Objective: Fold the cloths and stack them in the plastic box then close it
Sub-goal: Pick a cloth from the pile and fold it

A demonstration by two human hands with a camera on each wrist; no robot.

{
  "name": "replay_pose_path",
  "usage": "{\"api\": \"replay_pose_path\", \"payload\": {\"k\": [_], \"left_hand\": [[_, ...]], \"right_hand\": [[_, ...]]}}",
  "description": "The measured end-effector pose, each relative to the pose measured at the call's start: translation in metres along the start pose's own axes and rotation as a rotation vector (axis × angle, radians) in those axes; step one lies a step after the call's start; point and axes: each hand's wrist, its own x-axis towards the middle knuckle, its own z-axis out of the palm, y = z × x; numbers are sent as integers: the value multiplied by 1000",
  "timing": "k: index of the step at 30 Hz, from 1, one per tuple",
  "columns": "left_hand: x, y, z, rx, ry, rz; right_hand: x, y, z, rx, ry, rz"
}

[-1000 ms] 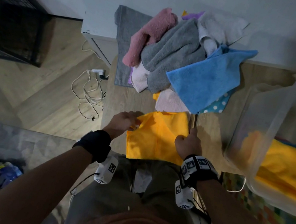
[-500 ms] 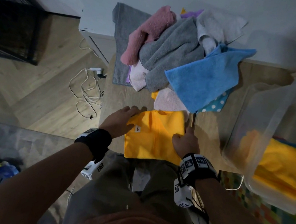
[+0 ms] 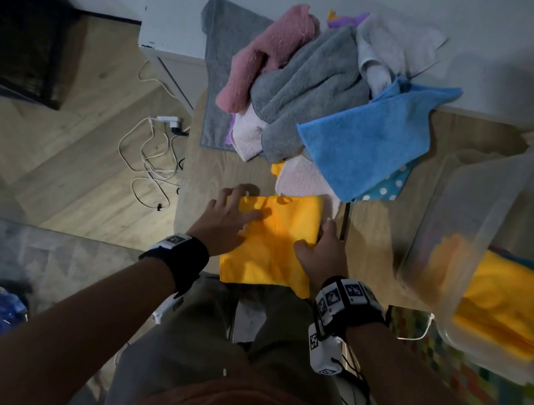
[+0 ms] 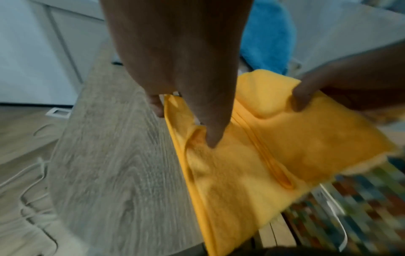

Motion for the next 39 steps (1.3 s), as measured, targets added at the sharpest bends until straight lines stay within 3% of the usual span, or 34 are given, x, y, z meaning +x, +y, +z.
{"api": "replay_pose_path", "payload": {"k": [5, 9, 11, 15, 17, 20, 23, 26, 29, 32, 39], "left_hand": [[8, -7, -9, -385, 113, -175], [9, -26, -18, -538, 4, -320], [9, -31, -20, -563, -34, -377], [6, -32, -24, -694, 9, -491], [6, -32, -24, -778, -6, -577], [6, -28, -28, -974, 3, -671], [4, -19, -29, -1024, 30, -616], [1, -16, -22, -868, 0, -503], [1, -15, -19, -817, -81, -504], [4, -12, -34, -1017, -78, -567], [11, -7, -84, -1171, -23, -370]], "right_hand": [[-5, -3, 3, 29, -32, -139], [-11, -18, 10, 16, -93, -243], [-13, -28, 18, 25, -173, -303], [-16, -49, 30, 16, -471, -373], [-17, -51, 37, 28, -413, -382], [-10, -44, 42, 12, -146, -307], [1, -34, 43, -2, -51, -99], [9, -27, 47, 61, -245, 92], [10, -29, 49, 100, -353, 110], [6, -38, 46, 184, -369, 112], [0, -71, 24, 506, -285, 42]]}}
